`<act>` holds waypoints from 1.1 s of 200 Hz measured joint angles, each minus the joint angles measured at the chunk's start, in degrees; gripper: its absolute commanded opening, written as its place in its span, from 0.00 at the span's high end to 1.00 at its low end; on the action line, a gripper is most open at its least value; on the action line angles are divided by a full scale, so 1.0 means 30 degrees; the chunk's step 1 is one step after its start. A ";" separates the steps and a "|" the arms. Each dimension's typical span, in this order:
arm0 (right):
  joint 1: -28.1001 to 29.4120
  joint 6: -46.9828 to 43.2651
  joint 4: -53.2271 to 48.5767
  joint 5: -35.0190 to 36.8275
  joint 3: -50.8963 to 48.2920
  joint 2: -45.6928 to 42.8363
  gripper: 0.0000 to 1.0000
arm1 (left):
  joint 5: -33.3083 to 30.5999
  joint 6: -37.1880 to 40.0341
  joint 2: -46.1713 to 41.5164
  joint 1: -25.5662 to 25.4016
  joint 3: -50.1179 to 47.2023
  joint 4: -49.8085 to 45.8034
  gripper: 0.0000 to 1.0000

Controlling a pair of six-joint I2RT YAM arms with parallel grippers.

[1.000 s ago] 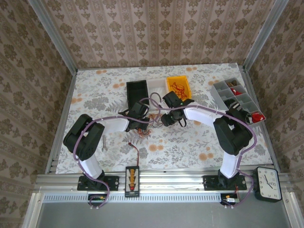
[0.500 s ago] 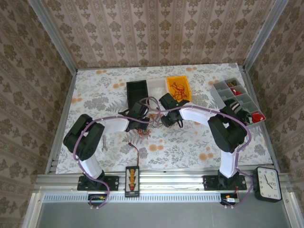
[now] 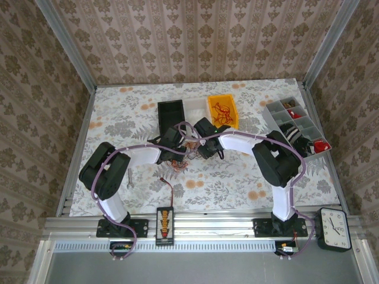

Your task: Untangle the cables

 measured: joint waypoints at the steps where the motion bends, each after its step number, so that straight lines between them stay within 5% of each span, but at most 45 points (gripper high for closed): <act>1: 0.0000 -0.0007 0.0000 0.0000 0.0000 0.0007 0.59 | 0.0000 -0.0007 0.0000 0.0000 0.0000 0.0000 1.00; 41: 0.0000 -0.0029 0.0495 -0.0015 0.0102 0.0168 0.88 | 0.0000 -0.0007 0.0000 0.0000 0.0015 -0.0022 1.00; 64: -0.0029 0.0204 0.1231 -0.0015 -0.0051 0.0131 0.95 | 0.0000 0.0000 0.0007 0.0000 0.0029 -0.0051 1.00; 113: -0.1399 0.1916 0.2601 -0.0022 -0.2565 -0.2135 1.00 | -0.0007 -0.0007 0.0007 0.0000 0.0029 -0.0051 1.00; 220: -0.9814 0.9515 0.4095 -0.0117 -0.9639 -1.0047 0.99 | -0.0896 -0.1042 0.0007 0.0699 0.0022 -0.0080 1.00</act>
